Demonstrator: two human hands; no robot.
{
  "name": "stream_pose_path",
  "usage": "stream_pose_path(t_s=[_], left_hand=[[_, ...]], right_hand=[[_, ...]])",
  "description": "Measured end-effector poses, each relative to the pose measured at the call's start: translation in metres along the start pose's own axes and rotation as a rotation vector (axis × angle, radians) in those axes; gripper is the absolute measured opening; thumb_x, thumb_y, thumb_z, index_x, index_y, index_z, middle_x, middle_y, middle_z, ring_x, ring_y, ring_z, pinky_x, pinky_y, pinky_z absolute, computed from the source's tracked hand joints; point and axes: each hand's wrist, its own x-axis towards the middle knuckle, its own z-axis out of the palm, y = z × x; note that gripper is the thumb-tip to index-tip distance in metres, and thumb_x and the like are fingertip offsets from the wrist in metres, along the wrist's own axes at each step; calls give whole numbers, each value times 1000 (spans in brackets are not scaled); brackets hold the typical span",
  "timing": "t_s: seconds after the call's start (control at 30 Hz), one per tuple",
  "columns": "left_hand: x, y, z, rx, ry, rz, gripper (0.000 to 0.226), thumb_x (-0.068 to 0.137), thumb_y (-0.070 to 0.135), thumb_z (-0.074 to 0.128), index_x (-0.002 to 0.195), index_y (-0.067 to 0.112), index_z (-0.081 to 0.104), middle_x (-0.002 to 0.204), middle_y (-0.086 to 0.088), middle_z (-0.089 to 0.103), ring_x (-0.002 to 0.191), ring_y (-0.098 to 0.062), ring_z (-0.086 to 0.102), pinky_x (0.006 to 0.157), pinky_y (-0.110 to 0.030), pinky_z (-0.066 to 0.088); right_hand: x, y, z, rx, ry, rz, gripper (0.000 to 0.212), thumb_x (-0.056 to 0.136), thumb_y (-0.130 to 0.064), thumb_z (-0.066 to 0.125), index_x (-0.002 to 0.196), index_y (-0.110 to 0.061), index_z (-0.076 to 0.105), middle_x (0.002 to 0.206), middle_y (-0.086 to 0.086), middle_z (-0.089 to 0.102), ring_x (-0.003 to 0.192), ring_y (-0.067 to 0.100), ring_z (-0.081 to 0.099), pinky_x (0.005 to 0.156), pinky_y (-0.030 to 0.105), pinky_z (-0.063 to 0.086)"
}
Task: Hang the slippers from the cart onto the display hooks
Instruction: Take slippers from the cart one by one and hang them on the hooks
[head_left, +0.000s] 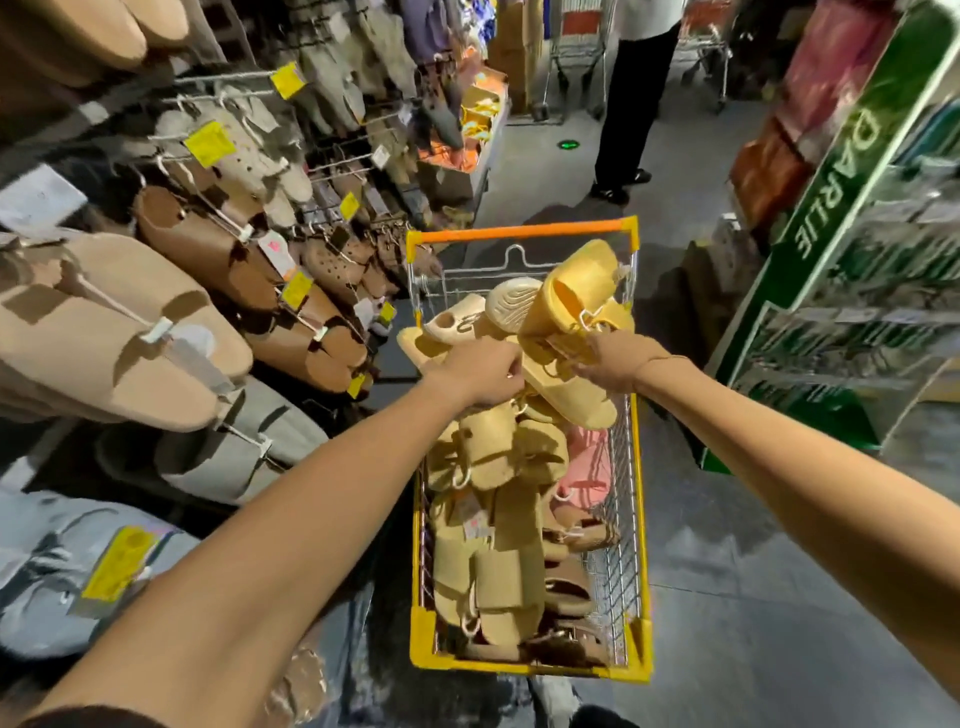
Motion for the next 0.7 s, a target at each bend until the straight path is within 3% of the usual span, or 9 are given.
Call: stream_pose_path(t_s=[0.13,0.23,0.3,0.5,0.6,0.7], left_hand=[[39,7,13,-8,-48,-2,17,95,40,52,92,26,60,89,4,64,87,-21,62,71,-38,50],[65,14,27,-24,-70,-36,22,96,46,51,91,27,59,85,6,61,84,-20,61,66,-35,45],[79,17,33,-39,-67,-61,24,97,46,51,95,24,60,86,5,62,83,-19,59,68,-35,45],[95,25,53,-189,-130,-138,25,97,45,52,97,22,61,86,3,65,84,-20,63,79,-42,56],[93,28,57,-225,-131,-160,24,97,44,53,101,22,62,88,2,67,86,-21,64,83,-43,55],[92,29,59,-269,-152,-206,29,98,43,54,110,18,59,90,-1,69,86,-22,66,84,-45,56]], right_hand=[[29,18,1,79,-34,26,43,98,-48,52,121,-12,52,102,9,61,85,23,55,70,31,41],[50,29,8,128,-17,33,49,98,-46,52,132,-11,46,109,11,61,89,23,53,75,34,45],[65,34,14,136,5,46,48,98,-45,52,132,-11,46,103,10,59,88,23,54,77,36,49],[101,40,34,187,114,63,20,96,-33,58,102,-15,59,83,4,58,77,22,61,65,32,50],[110,37,39,297,182,115,28,99,-32,53,83,-11,63,74,6,59,69,23,60,66,39,56],[115,31,36,403,263,126,40,98,-30,52,60,-16,52,59,3,51,58,21,53,54,32,46]])
